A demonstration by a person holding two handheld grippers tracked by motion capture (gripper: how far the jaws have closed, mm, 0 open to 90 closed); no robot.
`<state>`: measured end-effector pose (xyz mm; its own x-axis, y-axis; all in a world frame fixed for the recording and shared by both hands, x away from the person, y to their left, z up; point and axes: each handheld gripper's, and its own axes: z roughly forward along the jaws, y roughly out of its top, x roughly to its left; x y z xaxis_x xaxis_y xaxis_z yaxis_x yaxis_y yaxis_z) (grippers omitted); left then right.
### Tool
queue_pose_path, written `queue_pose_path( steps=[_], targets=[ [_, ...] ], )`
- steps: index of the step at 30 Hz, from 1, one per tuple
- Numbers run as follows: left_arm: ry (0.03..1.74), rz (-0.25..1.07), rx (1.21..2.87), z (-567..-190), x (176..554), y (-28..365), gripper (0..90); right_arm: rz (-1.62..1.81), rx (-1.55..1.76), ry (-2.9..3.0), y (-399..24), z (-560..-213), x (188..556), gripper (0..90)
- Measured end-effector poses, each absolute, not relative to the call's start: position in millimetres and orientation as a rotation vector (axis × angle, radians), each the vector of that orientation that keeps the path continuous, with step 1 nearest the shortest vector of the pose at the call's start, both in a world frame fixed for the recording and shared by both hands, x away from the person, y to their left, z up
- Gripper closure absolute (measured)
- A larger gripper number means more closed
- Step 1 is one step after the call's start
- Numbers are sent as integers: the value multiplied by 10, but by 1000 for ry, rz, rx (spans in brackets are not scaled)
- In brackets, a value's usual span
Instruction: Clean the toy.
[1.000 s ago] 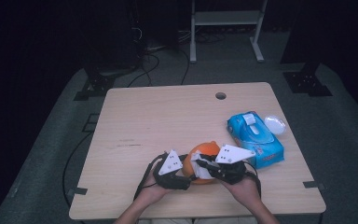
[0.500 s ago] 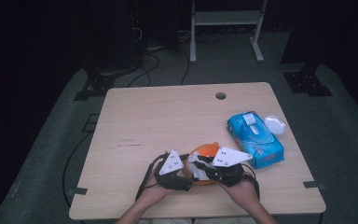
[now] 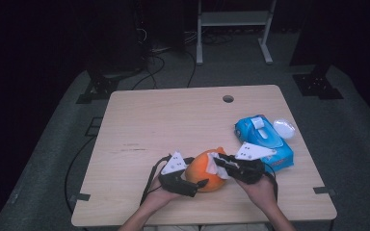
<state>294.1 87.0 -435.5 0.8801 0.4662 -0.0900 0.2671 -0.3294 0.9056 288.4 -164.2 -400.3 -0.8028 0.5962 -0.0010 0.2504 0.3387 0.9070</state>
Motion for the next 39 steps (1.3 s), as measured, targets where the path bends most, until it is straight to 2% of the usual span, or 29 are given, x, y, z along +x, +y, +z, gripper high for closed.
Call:
queue_pose_path(
  steps=[2, 6, 9, 12, 14, 17, 19, 20, 22, 23, 26, 28, 31, 36, 39],
  targets=[
    [542, 226, 1943, -4348, 2935, 886, 149, 1457, 684, 2304, -1520, -3982, 2812, 779],
    [456, 374, 1963, -4295, 2844, 868, 338, 1476, 654, 2298, -1439, -3932, 2758, 779],
    [351, 523, 1992, -4253, 2745, 770, 368, 1487, 632, 2281, -1416, -3881, 2714, 779],
    [288, 566, 2024, -4268, 2702, 726, 369, 1452, 590, 2279, -1353, -3868, 2680, 779],
    [297, 531, 2007, -4286, 2721, 739, 342, 1439, 626, 2276, -1410, -3895, 2739, 780],
    [354, 460, 1964, -4294, 2774, 762, 230, 1427, 694, 2279, -1541, -3970, 2838, 780],
    [425, 431, 1964, -4302, 2817, 770, 116, 1420, 725, 2267, -1605, -4001, 2862, 780],
    [450, 392, 1960, -4314, 2848, 793, 109, 1425, 740, 2264, -1628, -3995, 2869, 780],
    [490, 318, 1950, -4344, 2895, 820, 138, 1435, 743, 2260, -1625, -3973, 2865, 780],
    [483, 324, 1955, -4348, 2893, 828, 158, 1429, 719, 2263, -1592, -3968, 2853, 780],
    [427, 388, 1990, -4335, 2845, 828, 302, 1426, 664, 2285, -1439, -3958, 2761, 778],
    [400, 445, 2015, -4334, 2811, 817, 353, 1388, 597, 2295, -1328, -3961, 2699, 777],
    [396, 444, 2010, -4335, 2801, 825, 389, 1380, 615, 2282, -1371, -3941, 2726, 778],
    [383, 425, 2003, -4342, 2804, 799, 378, 1415, 778, 2248, -1689, -3989, 2906, 777],
    [407, 384, 2000, -4334, 2826, 785, 258, 1398, 766, 2252, -1668, -3992, 2895, 777]
  ],
)
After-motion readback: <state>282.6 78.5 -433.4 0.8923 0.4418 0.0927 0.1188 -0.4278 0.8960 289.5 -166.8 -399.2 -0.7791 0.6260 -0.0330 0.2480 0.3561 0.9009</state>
